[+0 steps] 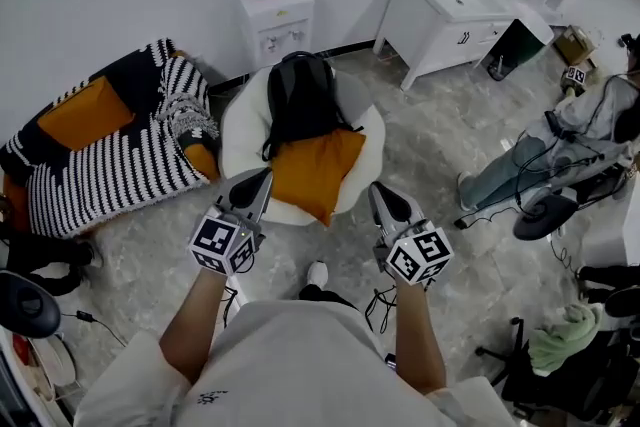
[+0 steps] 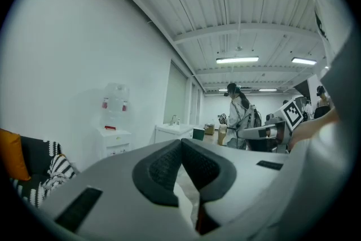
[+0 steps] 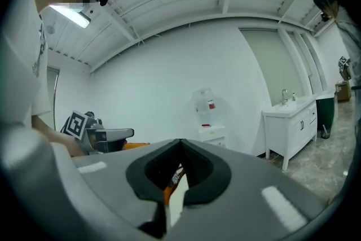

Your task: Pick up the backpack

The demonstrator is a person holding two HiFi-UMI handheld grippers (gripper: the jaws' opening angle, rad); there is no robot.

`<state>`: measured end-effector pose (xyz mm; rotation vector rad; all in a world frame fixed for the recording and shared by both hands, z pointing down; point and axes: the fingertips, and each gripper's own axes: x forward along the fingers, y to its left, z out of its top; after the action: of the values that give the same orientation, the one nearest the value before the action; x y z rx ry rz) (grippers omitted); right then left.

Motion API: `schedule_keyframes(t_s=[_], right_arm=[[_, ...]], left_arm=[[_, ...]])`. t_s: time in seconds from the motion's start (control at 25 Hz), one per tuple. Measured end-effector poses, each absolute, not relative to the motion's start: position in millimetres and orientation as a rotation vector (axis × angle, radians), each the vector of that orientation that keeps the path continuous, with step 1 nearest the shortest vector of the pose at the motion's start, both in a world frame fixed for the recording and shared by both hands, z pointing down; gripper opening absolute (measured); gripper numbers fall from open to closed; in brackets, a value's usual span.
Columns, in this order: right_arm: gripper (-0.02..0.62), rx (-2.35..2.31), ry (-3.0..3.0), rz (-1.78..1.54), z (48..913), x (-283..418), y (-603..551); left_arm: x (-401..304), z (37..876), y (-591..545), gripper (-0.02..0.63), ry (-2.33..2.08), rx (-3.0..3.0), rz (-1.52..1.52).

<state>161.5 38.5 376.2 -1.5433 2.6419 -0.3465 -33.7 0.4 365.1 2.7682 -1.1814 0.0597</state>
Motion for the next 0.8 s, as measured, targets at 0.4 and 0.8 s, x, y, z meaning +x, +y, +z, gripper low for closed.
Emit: schedule_keyframes(t_s=[0.4, 0.8], right_arm=[[0.003, -1.416, 2.711, -0.394, 396, 201, -33], [0.003, -1.348, 2.729, -0.464, 409, 196, -67]], left_arm=[[-5, 380, -52, -0.005, -1.349, 2.676, 0.109], [-16, 385, -77, -0.005, -1.411, 2.619, 0.17]])
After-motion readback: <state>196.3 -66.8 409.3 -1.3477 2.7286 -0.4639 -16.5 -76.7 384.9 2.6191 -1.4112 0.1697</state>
